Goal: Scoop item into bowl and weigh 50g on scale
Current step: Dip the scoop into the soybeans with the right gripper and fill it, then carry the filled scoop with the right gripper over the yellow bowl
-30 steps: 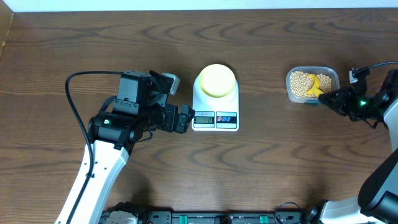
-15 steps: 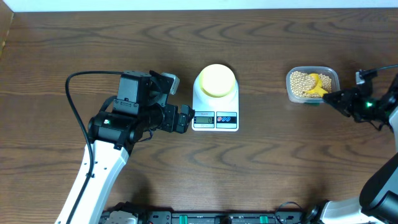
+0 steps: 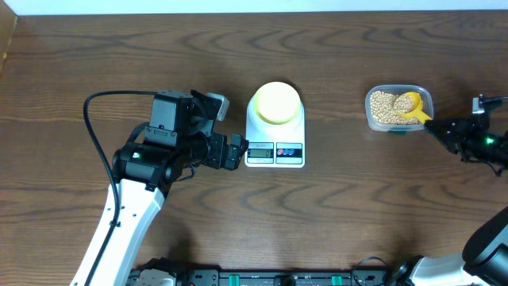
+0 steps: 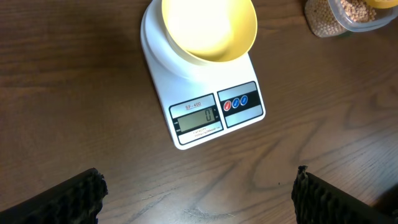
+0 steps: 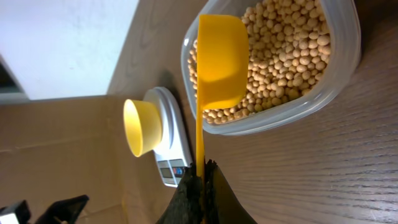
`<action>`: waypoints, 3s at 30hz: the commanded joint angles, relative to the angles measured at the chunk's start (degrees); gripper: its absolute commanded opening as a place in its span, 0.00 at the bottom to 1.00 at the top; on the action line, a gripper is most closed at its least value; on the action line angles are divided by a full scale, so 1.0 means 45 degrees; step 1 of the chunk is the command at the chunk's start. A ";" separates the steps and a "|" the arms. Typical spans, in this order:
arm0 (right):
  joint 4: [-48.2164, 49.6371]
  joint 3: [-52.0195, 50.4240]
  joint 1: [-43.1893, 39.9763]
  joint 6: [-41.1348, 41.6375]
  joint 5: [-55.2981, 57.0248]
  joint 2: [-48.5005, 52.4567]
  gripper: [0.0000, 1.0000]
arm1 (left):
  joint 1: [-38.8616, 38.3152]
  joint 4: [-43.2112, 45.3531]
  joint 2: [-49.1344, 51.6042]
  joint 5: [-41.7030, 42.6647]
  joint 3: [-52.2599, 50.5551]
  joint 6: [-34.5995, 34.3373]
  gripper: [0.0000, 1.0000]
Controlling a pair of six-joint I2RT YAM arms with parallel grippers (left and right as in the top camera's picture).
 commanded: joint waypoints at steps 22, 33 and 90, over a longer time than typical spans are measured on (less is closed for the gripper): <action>-0.0937 -0.0636 -0.1535 -0.0223 -0.4940 0.0063 0.01 | 0.0044 0.0005 0.0000 -0.0165 0.0015 0.0121 0.98; -0.1088 -0.0695 0.0160 -0.0447 -0.6484 0.0063 0.01 | 0.0044 0.0010 0.0000 -0.0165 0.0015 0.0121 0.98; 0.9117 -0.0695 1.0860 0.4148 0.2987 0.0058 0.01 | 0.0044 0.0005 0.0000 -0.0165 0.0015 0.0121 0.98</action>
